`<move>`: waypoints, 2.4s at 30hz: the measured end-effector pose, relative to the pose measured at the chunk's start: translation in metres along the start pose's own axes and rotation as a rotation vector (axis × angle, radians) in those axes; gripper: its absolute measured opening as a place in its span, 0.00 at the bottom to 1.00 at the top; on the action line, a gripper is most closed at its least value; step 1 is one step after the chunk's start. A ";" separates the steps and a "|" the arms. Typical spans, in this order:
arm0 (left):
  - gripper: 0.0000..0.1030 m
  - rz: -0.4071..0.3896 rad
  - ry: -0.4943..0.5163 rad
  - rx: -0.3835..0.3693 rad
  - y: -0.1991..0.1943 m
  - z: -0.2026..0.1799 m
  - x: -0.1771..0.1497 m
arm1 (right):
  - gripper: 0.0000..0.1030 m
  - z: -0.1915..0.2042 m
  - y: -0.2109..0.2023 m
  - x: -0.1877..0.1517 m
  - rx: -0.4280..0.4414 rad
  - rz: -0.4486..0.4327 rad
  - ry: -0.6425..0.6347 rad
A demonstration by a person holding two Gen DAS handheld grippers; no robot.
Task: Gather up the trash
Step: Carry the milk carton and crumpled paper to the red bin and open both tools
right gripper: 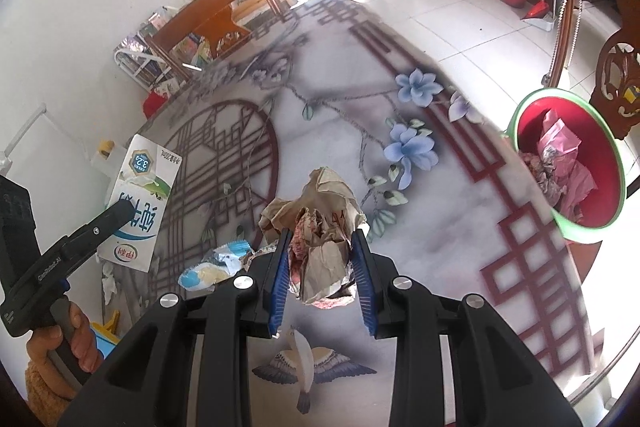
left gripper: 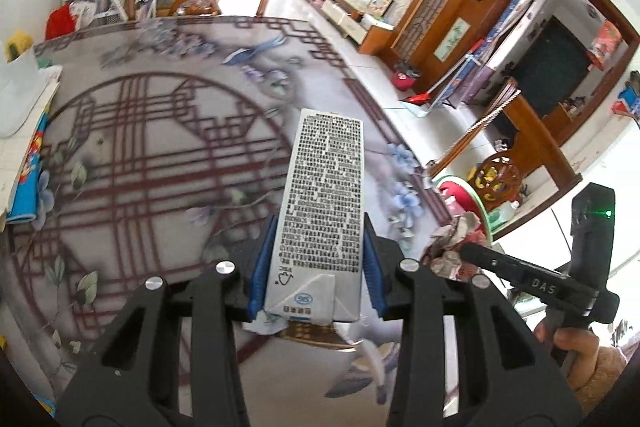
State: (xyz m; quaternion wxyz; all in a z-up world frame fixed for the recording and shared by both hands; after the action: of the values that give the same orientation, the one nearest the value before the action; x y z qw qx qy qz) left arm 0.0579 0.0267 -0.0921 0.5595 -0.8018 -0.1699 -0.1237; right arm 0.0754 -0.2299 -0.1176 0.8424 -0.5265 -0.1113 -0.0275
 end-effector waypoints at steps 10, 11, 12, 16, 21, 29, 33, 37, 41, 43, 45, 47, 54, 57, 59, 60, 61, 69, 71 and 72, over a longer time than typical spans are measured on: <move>0.37 0.031 0.082 -0.045 0.015 -0.042 0.009 | 0.29 -0.026 -0.017 -0.005 -0.005 -0.031 0.048; 0.37 0.034 0.090 -0.047 0.017 -0.047 0.009 | 0.29 -0.029 -0.018 -0.006 -0.005 -0.034 0.055; 0.37 0.038 0.101 -0.050 0.020 -0.053 0.010 | 0.29 -0.033 -0.020 -0.006 -0.005 -0.037 0.061; 0.37 0.050 0.134 -0.061 0.026 -0.071 0.012 | 0.29 -0.045 -0.027 -0.009 -0.003 -0.049 0.082; 0.37 0.065 0.176 -0.075 0.037 -0.096 0.014 | 0.29 -0.063 -0.037 -0.010 -0.001 -0.065 0.105; 0.37 0.094 0.220 -0.089 0.055 -0.128 0.019 | 0.29 -0.093 -0.050 -0.011 -0.001 -0.076 0.145; 0.37 0.108 0.234 -0.094 0.065 -0.141 0.022 | 0.29 -0.106 -0.055 -0.010 -0.002 -0.078 0.158; 0.37 0.119 0.242 -0.099 0.075 -0.155 0.026 | 0.29 -0.120 -0.060 -0.006 -0.005 -0.078 0.169; 0.37 0.125 0.253 -0.104 0.084 -0.169 0.031 | 0.29 -0.135 -0.065 0.000 -0.007 -0.079 0.175; 0.37 0.130 0.257 -0.105 0.090 -0.176 0.034 | 0.29 -0.142 -0.067 0.003 -0.008 -0.080 0.179; 0.37 0.134 0.258 -0.108 0.096 -0.181 0.038 | 0.29 -0.150 -0.070 0.007 -0.008 -0.083 0.181; 0.37 0.136 0.264 -0.110 0.101 -0.189 0.040 | 0.29 -0.159 -0.074 0.011 -0.010 -0.088 0.184; 0.37 0.147 0.282 -0.121 0.122 -0.217 0.052 | 0.29 -0.191 -0.087 0.024 -0.018 -0.108 0.200; 0.37 0.155 0.288 -0.126 0.132 -0.231 0.055 | 0.29 -0.203 -0.093 0.027 -0.020 -0.117 0.210; 0.37 0.161 0.294 -0.128 0.137 -0.237 0.057 | 0.29 -0.213 -0.097 0.029 -0.021 -0.123 0.218; 0.37 0.166 0.298 -0.129 0.141 -0.242 0.058 | 0.29 -0.217 -0.099 0.030 -0.021 -0.126 0.222; 0.37 0.170 0.301 -0.130 0.143 -0.245 0.058 | 0.29 -0.222 -0.100 0.031 -0.021 -0.127 0.226; 0.37 0.208 0.327 -0.134 0.177 -0.281 0.068 | 0.29 -0.256 -0.106 0.045 -0.032 -0.141 0.248; 0.38 0.225 0.340 -0.147 0.187 -0.290 0.071 | 0.35 -0.266 -0.105 0.051 -0.034 -0.146 0.254; 0.49 0.233 0.347 -0.153 0.191 -0.295 0.072 | 0.39 -0.269 -0.106 0.053 -0.031 -0.154 0.260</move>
State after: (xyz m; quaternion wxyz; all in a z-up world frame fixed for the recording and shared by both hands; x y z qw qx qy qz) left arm 0.1995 -0.3013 -0.1267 0.5282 -0.8230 0.0327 -0.2066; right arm 0.1523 -0.5138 -0.1258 0.8368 -0.5215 -0.0410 -0.1616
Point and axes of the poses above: each gripper's, at about its wrist camera, not at the fingertips, and y roughly the way its jaws point, z to its left, x to its top, the point moved 1 cm from there along y, roughly the way its jaws point, and after that the axes turned 15 degrees about z, right-handed, at the moved point
